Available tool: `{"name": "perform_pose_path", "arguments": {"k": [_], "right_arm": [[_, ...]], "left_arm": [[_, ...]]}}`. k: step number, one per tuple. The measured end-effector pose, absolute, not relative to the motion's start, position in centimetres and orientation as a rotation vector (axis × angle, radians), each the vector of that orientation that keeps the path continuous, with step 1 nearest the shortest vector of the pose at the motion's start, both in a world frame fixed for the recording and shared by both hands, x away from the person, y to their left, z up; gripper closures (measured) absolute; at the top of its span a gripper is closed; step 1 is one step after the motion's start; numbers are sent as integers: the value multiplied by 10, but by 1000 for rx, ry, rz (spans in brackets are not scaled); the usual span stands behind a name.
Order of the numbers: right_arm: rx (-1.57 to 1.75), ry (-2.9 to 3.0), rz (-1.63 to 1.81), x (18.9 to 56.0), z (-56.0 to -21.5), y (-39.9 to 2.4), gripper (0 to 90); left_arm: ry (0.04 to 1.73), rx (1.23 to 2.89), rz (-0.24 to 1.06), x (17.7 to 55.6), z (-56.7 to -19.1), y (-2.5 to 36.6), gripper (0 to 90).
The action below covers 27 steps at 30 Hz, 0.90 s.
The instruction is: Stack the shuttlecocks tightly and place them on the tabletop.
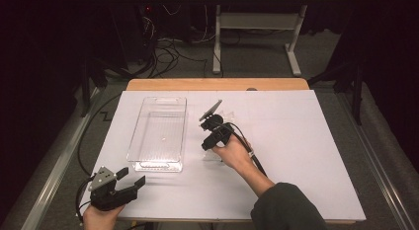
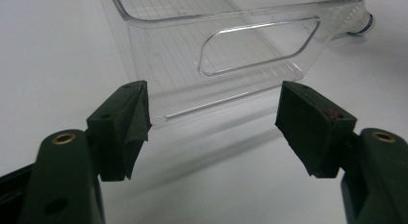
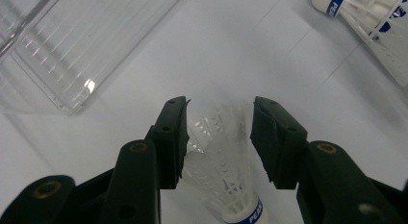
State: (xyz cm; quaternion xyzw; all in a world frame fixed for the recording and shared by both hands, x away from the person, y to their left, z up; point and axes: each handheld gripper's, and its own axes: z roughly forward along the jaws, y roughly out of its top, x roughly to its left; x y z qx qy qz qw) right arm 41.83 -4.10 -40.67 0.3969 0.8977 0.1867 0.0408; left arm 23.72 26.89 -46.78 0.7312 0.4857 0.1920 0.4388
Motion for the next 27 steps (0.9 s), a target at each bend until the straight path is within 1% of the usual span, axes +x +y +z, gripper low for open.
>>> {"name": "perform_pose_path", "arguments": {"k": [7,19,20,27], "right_arm": [[1194,2761,573,416,-404,-43,618],[1143,2742,588,410,-397,-49,758],[1178,2732,577,408,-396,-49,767],[1148,2728,591,408,-393,-59,807]], "left_arm": [[1205,1819,476,237,-468,269,290],[1205,1817,475,237,-468,268,290],[1204,1818,475,237,-468,269,290],[1204,1819,470,237,-468,268,290]]}}
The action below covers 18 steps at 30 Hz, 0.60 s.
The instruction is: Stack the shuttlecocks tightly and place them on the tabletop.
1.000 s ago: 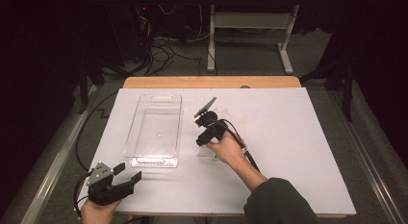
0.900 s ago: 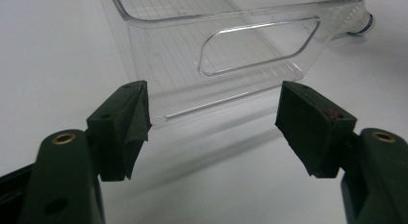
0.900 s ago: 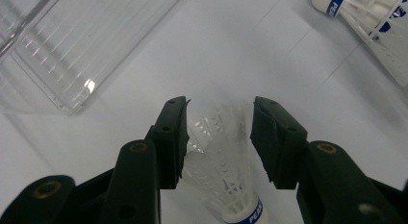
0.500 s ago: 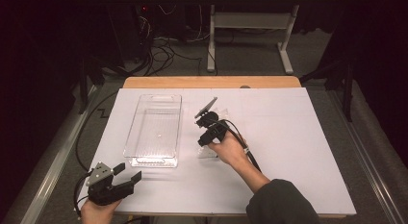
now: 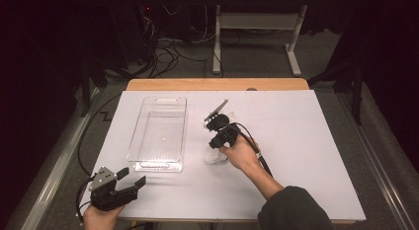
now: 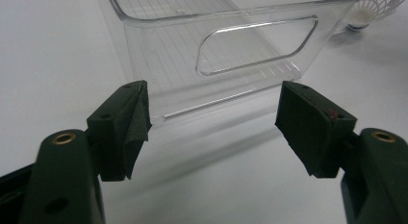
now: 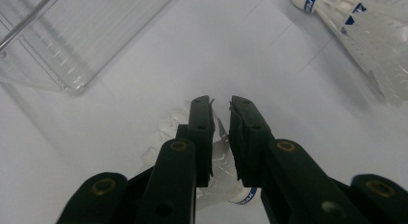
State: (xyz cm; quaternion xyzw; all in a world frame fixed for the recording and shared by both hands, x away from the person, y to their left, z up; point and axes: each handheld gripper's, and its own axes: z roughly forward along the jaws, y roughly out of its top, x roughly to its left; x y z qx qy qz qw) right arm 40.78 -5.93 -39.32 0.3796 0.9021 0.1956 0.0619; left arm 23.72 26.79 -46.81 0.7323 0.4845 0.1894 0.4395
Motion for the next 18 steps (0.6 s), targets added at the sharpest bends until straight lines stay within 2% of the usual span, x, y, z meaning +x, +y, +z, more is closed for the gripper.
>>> {"name": "perform_pose_path", "arguments": {"k": [18], "right_arm": [[1164,2696,614,403,-387,-93,858]], "left_arm": [[1207,1825,465,238,-469,267,290]]}}
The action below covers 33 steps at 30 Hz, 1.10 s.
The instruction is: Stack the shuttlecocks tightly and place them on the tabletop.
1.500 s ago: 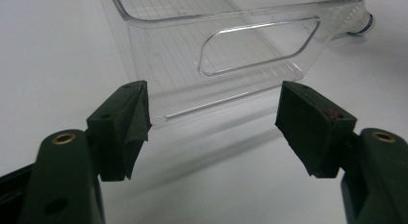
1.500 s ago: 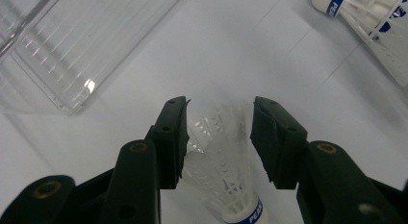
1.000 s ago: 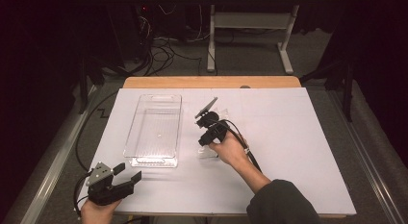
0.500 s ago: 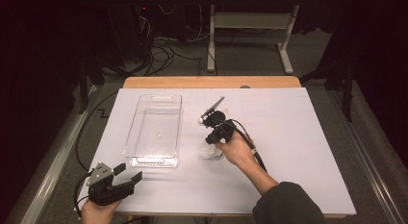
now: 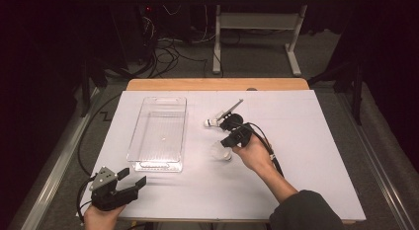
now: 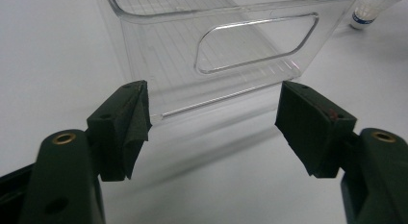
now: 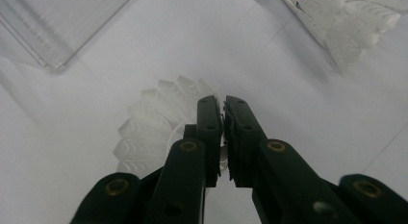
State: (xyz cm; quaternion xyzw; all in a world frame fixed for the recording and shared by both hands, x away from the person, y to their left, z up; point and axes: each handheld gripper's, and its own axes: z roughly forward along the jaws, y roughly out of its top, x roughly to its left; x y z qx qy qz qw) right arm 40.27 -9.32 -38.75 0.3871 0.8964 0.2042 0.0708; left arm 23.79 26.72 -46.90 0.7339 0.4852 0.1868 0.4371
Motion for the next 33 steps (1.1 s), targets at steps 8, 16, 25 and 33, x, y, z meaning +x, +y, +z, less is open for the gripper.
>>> {"name": "perform_pose_path", "arguments": {"k": [8,16,25,33], "right_arm": [[1163,2704,637,401,-388,-106,873],[1182,2711,653,399,-389,-113,900],[1173,2718,710,403,-387,-110,900],[1212,2670,767,411,-387,-114,900]], "left_arm": [[1207,1826,461,238,-469,267,289],[1207,1828,460,238,-470,267,290],[1207,1830,460,239,-470,266,290],[1208,1829,461,238,-470,266,290]]}}
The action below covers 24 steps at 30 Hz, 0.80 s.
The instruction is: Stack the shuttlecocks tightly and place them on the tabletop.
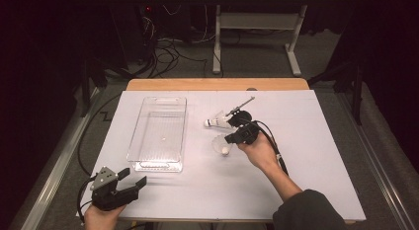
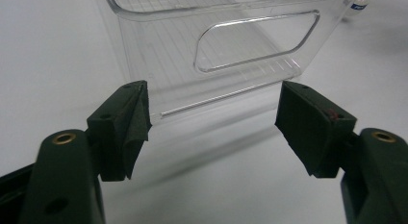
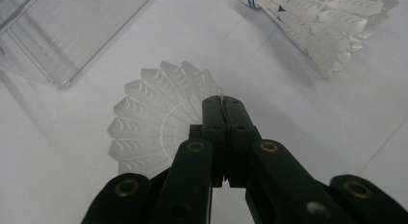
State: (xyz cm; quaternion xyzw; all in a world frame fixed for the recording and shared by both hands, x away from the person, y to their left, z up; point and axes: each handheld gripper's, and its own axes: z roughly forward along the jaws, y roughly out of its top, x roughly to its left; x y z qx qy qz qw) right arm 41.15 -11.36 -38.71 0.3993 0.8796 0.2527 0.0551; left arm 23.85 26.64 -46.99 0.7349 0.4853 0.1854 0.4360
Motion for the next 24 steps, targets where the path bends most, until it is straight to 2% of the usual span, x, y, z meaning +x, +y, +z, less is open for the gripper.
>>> {"name": "perform_pose_path", "arguments": {"k": [24], "right_arm": [[1326,2619,758,420,-407,-154,855]], "left_arm": [[1212,1841,451,239,-471,266,289]]}}
